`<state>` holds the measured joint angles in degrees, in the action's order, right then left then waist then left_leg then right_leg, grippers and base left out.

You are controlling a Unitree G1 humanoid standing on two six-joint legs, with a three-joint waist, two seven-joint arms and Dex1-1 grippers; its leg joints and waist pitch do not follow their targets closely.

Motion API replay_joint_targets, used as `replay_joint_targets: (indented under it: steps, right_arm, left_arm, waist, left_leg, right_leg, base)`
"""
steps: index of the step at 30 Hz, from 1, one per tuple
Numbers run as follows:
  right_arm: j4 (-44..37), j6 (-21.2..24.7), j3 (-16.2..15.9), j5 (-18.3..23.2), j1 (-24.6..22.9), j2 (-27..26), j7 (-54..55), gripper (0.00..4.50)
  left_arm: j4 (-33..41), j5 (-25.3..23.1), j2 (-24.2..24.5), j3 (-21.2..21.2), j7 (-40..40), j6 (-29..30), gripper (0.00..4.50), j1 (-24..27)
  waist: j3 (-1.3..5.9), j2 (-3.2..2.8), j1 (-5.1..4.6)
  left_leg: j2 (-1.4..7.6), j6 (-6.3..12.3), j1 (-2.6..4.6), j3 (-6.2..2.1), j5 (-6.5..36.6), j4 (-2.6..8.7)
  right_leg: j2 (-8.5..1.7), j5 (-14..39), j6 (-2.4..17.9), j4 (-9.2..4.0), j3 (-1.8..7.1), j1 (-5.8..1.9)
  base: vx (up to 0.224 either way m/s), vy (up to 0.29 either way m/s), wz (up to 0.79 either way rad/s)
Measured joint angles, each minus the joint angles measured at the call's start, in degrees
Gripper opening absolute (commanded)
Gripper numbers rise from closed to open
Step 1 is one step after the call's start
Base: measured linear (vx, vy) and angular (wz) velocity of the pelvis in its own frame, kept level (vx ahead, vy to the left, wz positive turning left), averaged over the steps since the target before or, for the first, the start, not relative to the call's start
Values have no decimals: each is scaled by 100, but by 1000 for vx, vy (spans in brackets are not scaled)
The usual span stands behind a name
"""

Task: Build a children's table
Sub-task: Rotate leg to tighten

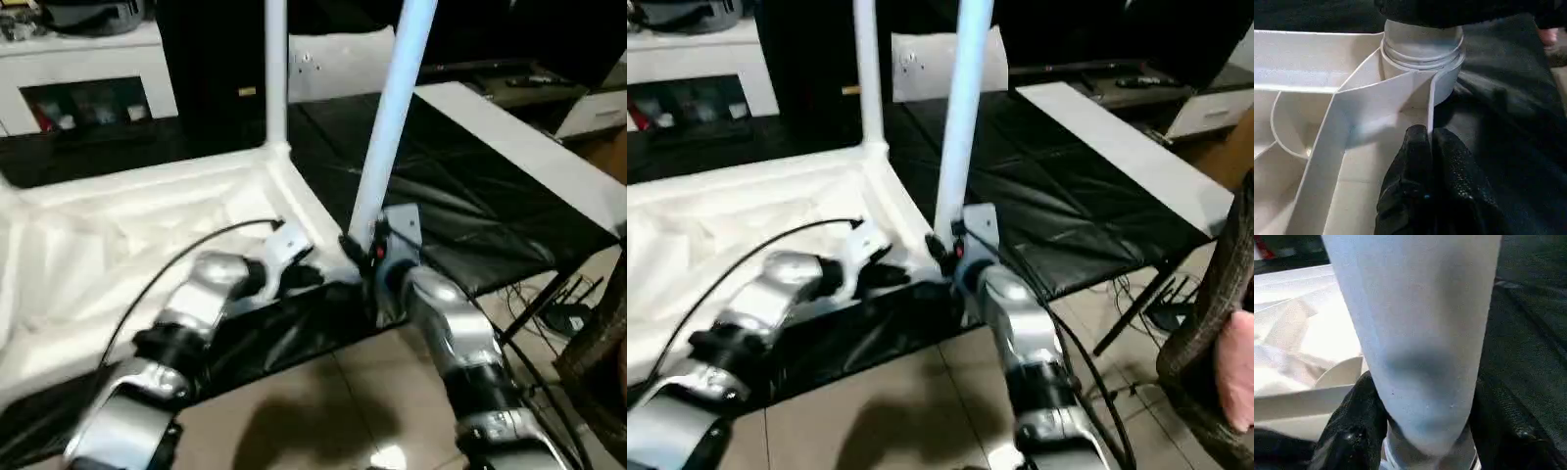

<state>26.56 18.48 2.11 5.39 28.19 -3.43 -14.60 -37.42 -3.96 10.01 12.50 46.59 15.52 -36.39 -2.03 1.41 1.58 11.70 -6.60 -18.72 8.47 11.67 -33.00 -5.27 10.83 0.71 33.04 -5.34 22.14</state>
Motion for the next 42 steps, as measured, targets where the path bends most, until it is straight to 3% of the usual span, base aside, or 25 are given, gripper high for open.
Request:
replay_joint_targets:
  steps: [6, 10, 16, 20, 23, 29, 37, 42]
  right_arm:
    - [120, -354, 132, -11, 96, -171, 190, 315]
    - [-31, -510, -57, -131, -34, -96, 56, 358]
    - [-639, -506, -507, -130, -521, 676, -1087, 406]
    - [-1101, -533, -711, 117, -636, 1329, -2171, 446]
    - [-1390, -534, -736, 360, -738, 1974, -3134, 446]
    - [-1459, -671, -1168, 694, -884, 2708, -4978, 446]
    - [-1423, -680, -1530, 905, -827, 3045, -6139, 399]
    - [-1151, -670, -1778, 933, -719, 3033, -6626, 353]
  left_arm:
    - [104, -2, -103, -92, -106, 154, 0, -64]
    - [246, -16, 13, -21, 74, 57, 0, -25]
    - [308, 24, 438, 216, 950, -587, 0, 59]
    - [310, 127, 720, 385, 1678, -1007, 0, 108]
    - [211, 210, 921, 449, 2219, -1327, 0, 107]
    - [83, 309, 1242, 624, 3218, -1770, 0, 69]
    - [86, 365, 1468, 951, 4214, -2102, 0, -29]
    - [171, 561, 1634, 1417, 4382, -2221, 0, -135]
  waist:
    - [-6, -12, 49]
    - [-7, -13, 97]
    - [-21, -5, 162]
    - [-33, 1, 269]
    - [-37, 11, 361]
    - [-39, 16, 395]
    - [-39, 29, 523]
    - [-39, 35, 567]
  left_leg:
    - [7, 26, -35, 43, -1, 34]
    - [18, 19, -43, 47, -6, 77]
    - [21, 43, -49, 49, -8, 77]
    - [18, 36, -56, 49, -4, 65]
    - [17, 27, -55, 49, 1, 54]
    - [18, 28, -58, 49, 1, 47]
    - [21, 28, -59, 49, 1, 32]
    - [21, 27, -60, 50, 1, 14]
  right_leg:
    - [6, -174, 7, 26, 7, 59]
    - [19, -129, 17, 62, 1, 100]
    - [19, -93, 24, 99, 0, 117]
    - [12, -93, 25, 105, 0, 118]
    - [9, -95, 25, 106, 2, 113]
    - [6, -96, 25, 112, -1, 110]
    - [4, -96, 26, 130, -3, 110]
    - [-1, -96, 26, 144, -3, 109]
  base:
    - [9, -6, 0]
    - [26, -18, 0]
    - [0, 0, 0]
    - [0, 0, 0]
    - [0, 0, 0]
    - [0, 0, 0]
    - [0, 0, 0]
    - [0, 0, 0]
